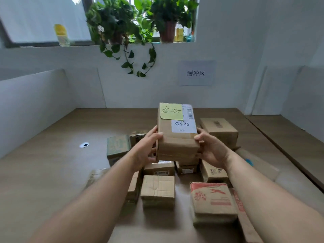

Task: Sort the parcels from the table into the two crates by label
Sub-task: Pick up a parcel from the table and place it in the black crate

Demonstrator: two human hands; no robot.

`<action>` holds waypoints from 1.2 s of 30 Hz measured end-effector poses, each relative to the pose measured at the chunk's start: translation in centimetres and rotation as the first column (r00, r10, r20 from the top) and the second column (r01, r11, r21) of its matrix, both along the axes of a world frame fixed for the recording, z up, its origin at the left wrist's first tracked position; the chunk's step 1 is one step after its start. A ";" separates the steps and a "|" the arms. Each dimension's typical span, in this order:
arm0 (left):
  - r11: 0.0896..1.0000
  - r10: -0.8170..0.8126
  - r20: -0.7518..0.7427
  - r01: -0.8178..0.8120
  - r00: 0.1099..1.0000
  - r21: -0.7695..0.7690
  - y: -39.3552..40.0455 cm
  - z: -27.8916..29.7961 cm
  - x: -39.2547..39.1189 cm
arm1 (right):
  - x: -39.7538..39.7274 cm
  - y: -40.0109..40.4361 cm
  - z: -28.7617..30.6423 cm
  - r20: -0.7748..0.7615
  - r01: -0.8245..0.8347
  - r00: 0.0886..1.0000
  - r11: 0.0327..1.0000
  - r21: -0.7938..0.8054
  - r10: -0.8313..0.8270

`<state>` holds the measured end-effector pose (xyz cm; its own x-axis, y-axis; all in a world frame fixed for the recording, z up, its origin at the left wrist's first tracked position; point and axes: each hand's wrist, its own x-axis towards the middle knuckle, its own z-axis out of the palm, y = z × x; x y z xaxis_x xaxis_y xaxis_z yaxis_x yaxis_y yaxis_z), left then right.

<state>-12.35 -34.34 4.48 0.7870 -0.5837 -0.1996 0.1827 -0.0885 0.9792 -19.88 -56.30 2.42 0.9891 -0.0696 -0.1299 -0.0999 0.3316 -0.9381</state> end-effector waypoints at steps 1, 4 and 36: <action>1.000 0.015 0.011 -0.015 1.000 0.004 1.4 -0.4 -0.3 | 0.1 1.2 -0.3 -0.008 -0.055 0.998 0.998 -0.036 0.055; 0.996 0.084 0.061 -0.082 0.995 -0.036 5.8 -1.8 -1.6 | 0.2 5.3 -0.9 -0.024 -0.177 0.984 0.981 -0.083 0.176; 0.413 0.624 0.529 -0.817 0.576 0.402 37.0 -7.5 -18.9 | 3.3 36.5 -5.8 -0.144 -0.710 0.703 0.677 -0.194 0.696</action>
<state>-31.29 2.67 -3.06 0.9236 0.3821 0.0322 0.2090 -0.5719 0.7933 -16.58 -19.77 -3.37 0.7496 0.6106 -0.2553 -0.2705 -0.0695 -0.9602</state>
